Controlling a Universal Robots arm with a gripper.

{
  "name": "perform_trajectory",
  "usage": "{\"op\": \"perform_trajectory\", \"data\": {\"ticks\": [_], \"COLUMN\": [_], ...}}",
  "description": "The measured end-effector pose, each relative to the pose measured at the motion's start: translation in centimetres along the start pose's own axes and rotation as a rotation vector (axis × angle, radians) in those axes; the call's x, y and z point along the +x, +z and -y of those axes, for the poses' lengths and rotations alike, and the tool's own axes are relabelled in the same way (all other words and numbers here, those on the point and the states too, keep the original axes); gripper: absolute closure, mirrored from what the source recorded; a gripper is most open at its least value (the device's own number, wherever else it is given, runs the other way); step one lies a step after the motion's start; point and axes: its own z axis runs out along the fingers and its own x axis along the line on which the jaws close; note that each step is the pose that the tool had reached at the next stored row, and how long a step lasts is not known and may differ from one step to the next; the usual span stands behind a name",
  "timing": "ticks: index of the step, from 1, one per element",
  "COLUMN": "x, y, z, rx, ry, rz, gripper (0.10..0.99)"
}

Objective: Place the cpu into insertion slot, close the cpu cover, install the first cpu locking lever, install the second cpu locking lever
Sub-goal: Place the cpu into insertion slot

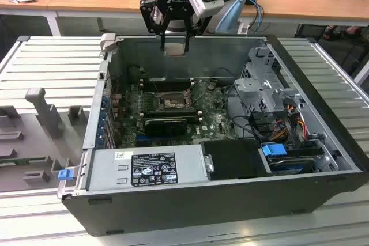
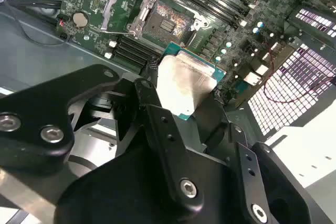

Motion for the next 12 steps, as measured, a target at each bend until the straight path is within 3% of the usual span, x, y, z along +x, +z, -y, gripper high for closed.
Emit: {"op": "perform_trajectory", "data": {"ticks": [12], "x": [0.0], "y": [0.0], "z": [0.0], "rx": [0.0], "ry": [0.027], "rz": [0.0024], "gripper": [0.557]}}
